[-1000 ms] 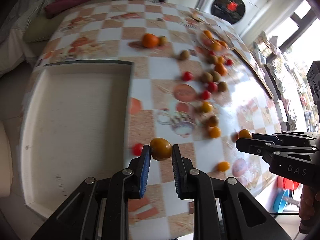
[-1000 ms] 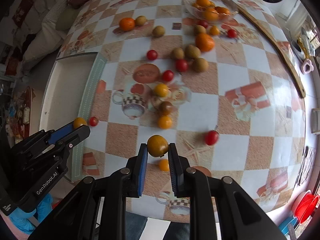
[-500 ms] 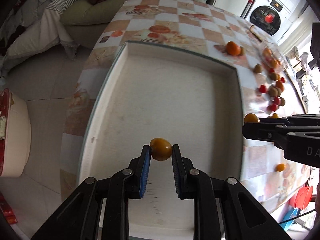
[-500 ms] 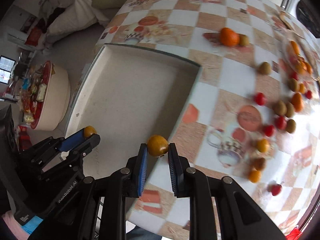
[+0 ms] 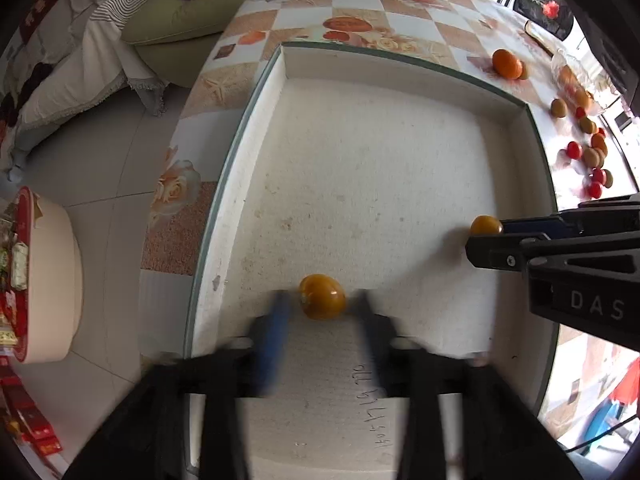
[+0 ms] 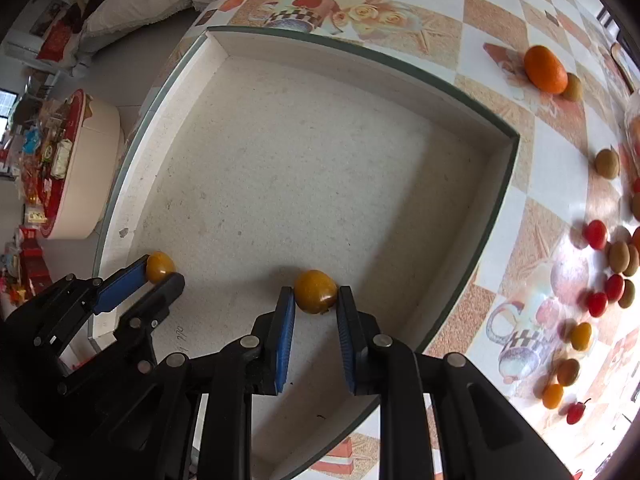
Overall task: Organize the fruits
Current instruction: 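Carry the yellow tomato with the left gripper into the white tray and release, then return the left gripper to the table and close on an orange cherry tomato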
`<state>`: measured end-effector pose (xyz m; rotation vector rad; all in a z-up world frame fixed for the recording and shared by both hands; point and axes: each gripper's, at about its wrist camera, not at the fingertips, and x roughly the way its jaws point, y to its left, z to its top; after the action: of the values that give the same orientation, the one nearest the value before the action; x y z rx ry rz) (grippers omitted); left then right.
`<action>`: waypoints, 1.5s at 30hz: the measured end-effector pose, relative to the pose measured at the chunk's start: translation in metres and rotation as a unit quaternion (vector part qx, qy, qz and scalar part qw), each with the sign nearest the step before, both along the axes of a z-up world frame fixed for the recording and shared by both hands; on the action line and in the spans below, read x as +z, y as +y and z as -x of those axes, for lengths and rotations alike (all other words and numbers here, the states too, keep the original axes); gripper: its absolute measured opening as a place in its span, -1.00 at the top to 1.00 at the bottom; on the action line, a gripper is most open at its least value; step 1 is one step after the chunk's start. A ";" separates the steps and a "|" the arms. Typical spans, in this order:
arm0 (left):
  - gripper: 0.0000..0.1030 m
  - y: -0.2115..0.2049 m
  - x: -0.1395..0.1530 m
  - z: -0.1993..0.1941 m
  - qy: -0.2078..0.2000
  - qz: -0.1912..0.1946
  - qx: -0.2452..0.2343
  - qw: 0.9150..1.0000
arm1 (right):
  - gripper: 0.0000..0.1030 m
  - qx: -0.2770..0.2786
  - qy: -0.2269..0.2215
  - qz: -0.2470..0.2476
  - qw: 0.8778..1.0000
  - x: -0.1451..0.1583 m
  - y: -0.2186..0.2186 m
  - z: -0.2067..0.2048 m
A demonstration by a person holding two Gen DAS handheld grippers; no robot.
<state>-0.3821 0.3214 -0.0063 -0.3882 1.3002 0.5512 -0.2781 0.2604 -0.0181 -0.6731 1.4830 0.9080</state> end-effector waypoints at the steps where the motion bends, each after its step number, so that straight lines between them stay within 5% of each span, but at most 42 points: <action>1: -0.63 0.000 0.002 0.000 -0.003 -0.009 0.002 1.000 | 0.47 0.004 0.000 0.000 1.000 0.000 0.001 0.001; 5: -0.63 -0.002 0.004 0.000 -0.005 -0.010 -0.002 1.000 | -0.40 0.010 0.005 -0.004 1.000 0.002 0.008 0.006; 10: -0.63 -0.001 0.006 0.002 0.002 -0.001 0.003 1.000 | -0.56 -0.014 0.000 -0.031 0.999 0.020 0.006 0.002; 19: -0.63 -0.024 0.030 -0.011 -0.002 -0.008 -0.022 1.000 | -0.57 -0.073 -0.027 -0.063 0.995 0.064 -0.025 -0.027; 33: -0.63 -0.123 0.066 -0.070 -0.043 0.002 -0.129 0.991 | -0.57 -0.204 -0.054 -0.004 0.978 0.065 -0.205 -0.099; 45: -0.63 -0.222 0.021 -0.096 -0.021 0.080 -0.166 0.983 | -0.57 -0.233 -0.023 0.027 0.972 0.035 -0.289 -0.125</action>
<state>-0.2861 0.0996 0.0144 -0.3052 1.3378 0.1577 -0.1527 -0.0291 0.0165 -0.3538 1.5398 0.4884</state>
